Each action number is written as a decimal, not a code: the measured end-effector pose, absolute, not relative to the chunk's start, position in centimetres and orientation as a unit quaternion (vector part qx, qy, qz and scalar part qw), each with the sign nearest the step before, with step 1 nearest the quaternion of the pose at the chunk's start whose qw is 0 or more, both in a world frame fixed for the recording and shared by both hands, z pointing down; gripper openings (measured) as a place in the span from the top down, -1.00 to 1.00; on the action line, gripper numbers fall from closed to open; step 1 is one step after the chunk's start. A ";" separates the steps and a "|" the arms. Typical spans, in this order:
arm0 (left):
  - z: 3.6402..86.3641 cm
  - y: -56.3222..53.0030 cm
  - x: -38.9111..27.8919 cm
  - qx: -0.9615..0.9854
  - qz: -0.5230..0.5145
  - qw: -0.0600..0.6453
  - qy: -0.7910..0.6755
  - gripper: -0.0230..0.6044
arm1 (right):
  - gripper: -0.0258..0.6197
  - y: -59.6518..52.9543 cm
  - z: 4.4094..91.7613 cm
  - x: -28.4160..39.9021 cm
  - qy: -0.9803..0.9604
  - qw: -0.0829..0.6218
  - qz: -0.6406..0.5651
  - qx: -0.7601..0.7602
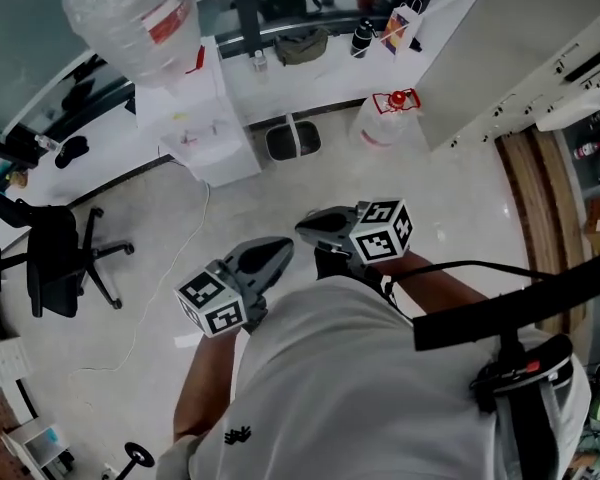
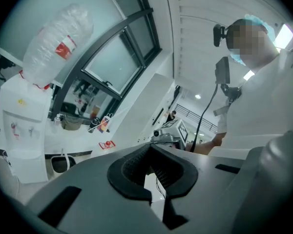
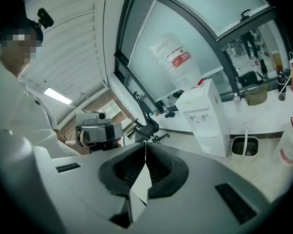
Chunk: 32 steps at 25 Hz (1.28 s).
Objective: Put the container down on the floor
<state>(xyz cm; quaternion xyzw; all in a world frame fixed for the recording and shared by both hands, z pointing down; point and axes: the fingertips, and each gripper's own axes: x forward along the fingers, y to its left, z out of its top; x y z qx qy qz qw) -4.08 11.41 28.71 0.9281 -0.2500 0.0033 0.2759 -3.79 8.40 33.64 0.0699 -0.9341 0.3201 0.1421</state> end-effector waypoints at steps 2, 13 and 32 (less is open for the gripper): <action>28.7 11.8 -4.3 0.928 0.004 0.275 -0.251 0.89 | 0.87 8.9 33.2 -4.1 -0.936 0.141 0.315 0.065; 28.9 13.0 -4.7 0.926 0.002 0.278 -0.255 0.89 | 0.87 10.8 32.3 -4.6 -0.941 0.141 0.304 0.050; 30.1 12.3 -4.0 0.921 0.003 0.298 -0.249 0.89 | 0.87 9.9 32.8 -3.8 -0.938 0.147 0.308 0.055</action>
